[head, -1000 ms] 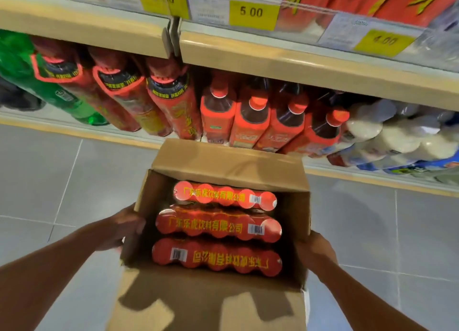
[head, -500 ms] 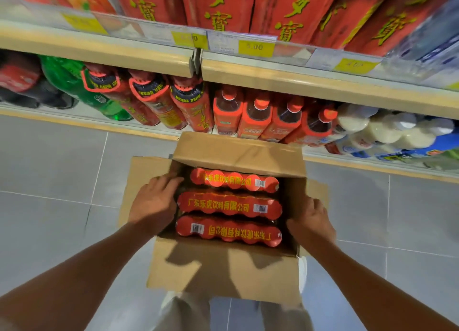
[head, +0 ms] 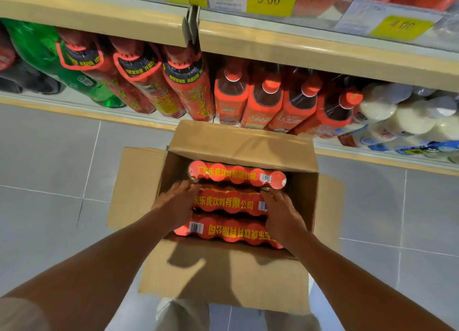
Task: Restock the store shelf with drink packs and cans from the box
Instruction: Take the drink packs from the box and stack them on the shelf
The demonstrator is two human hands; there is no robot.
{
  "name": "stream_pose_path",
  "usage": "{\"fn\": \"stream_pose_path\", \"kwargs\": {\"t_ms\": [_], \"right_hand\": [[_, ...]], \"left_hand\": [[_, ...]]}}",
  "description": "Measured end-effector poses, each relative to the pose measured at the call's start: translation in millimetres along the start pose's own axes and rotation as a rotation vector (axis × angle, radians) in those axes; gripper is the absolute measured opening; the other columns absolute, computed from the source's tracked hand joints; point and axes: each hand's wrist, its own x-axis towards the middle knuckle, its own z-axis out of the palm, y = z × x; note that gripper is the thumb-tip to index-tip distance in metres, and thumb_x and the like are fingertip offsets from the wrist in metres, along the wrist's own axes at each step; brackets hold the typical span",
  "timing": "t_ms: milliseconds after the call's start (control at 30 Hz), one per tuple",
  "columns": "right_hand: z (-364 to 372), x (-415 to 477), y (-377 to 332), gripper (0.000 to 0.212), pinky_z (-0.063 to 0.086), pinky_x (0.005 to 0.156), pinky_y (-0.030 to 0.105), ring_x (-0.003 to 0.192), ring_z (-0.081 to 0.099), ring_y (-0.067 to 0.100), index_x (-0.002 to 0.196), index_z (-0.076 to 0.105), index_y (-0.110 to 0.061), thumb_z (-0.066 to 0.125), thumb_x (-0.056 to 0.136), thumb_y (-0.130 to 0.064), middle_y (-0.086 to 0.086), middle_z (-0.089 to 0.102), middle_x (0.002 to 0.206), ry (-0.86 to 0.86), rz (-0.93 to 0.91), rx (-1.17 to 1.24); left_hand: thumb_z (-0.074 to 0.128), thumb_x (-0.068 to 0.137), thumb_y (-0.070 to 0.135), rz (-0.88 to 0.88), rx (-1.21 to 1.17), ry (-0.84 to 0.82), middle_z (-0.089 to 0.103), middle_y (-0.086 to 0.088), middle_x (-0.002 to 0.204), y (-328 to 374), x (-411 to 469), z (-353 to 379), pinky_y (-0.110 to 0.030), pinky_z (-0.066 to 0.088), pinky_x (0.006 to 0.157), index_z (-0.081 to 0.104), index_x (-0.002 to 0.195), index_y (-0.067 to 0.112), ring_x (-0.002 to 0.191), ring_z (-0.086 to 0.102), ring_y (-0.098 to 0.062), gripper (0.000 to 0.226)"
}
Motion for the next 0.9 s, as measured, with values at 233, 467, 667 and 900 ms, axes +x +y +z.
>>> {"fn": "stream_pose_path", "kwargs": {"t_ms": [233,467,667,900], "right_hand": [[9,29,13,0.08,0.052,0.095,0.047,0.142,0.029,0.027,0.151,0.025,-0.031,0.07,0.086,-0.017,-0.001,0.026,0.158,-0.086,0.11,-0.194],[16,31,13,0.066,0.055,0.092,0.042,0.13,0.044,0.027,0.142,0.036,-0.029,0.071,0.087,-0.021,-0.001,0.043,0.147,-0.076,0.134,-0.151],[-6,12,6,0.062,0.056,0.09,0.042,0.126,0.049,0.025,0.142,0.039,-0.031,0.07,0.088,-0.027,-0.003,0.051,0.14,-0.044,0.112,-0.126],[-93,-40,-24,0.066,0.053,0.09,0.04,0.116,0.054,0.025,0.139,0.039,-0.029,0.071,0.084,-0.044,-0.001,0.055,0.129,-0.029,0.067,-0.128]], "left_hand": [[0.076,0.077,0.04,-0.074,0.114,-0.057,0.049,0.007,0.133,2,32,8,-0.039,0.054,0.087,0.04,0.135,0.034,0.123,0.049,-0.02,0.069],[0.073,0.08,0.029,-0.044,0.101,-0.038,0.062,0.003,0.117,1,42,17,-0.035,0.057,0.083,0.049,0.125,0.028,0.104,0.061,-0.02,0.051],[0.069,0.081,0.031,-0.006,0.173,0.007,0.064,0.0,0.112,0,22,-9,-0.035,0.057,0.082,0.051,0.12,0.025,0.099,0.064,-0.021,0.043],[0.071,0.074,0.046,0.003,0.082,-0.014,0.064,0.001,0.115,11,-35,-89,-0.037,0.054,0.088,0.049,0.125,0.031,0.104,0.063,-0.021,0.058]]}}
